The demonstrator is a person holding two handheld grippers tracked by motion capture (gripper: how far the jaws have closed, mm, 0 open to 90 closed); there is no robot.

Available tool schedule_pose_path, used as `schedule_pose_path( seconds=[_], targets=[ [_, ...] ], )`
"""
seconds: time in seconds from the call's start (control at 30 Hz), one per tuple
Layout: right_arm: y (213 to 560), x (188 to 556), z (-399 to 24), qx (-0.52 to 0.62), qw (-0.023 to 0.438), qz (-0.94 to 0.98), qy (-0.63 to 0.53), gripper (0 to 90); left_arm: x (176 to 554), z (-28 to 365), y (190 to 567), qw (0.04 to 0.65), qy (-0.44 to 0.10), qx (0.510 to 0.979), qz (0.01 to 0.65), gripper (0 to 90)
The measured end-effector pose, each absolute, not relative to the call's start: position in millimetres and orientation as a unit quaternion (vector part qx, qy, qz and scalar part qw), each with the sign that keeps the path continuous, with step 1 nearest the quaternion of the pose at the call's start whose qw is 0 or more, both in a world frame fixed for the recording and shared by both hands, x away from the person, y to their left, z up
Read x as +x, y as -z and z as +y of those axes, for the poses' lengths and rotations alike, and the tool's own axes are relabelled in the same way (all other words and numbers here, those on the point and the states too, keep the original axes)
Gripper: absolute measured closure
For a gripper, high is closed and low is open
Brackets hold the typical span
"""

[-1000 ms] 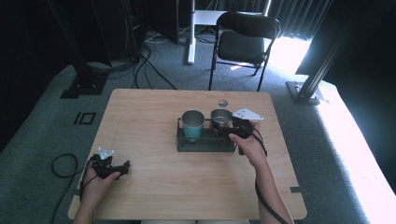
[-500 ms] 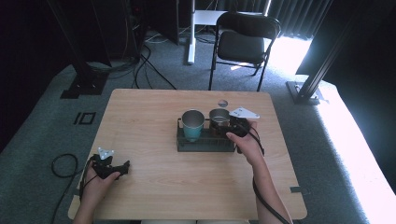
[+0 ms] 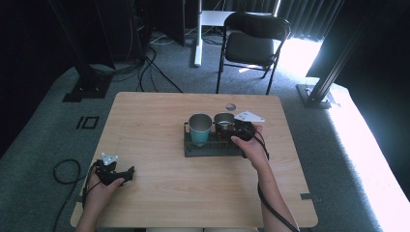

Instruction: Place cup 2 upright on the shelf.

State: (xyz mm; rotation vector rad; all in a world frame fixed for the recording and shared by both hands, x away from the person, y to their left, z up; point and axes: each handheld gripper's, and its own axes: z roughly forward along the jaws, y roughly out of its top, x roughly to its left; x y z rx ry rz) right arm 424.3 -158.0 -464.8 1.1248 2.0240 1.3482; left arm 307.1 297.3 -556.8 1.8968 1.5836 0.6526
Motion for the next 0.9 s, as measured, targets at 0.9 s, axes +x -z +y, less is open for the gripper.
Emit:
schedule_pose_path(
  seconds=[0.9],
  targets=[
    [476.6, 409.3, -164.5, 0.398, 0.219, 0.763, -0.459, 12.8, 307.1, 297.2, 556.9, 0.289, -0.244, 0.71, 0.593, 8.1]
  ],
)
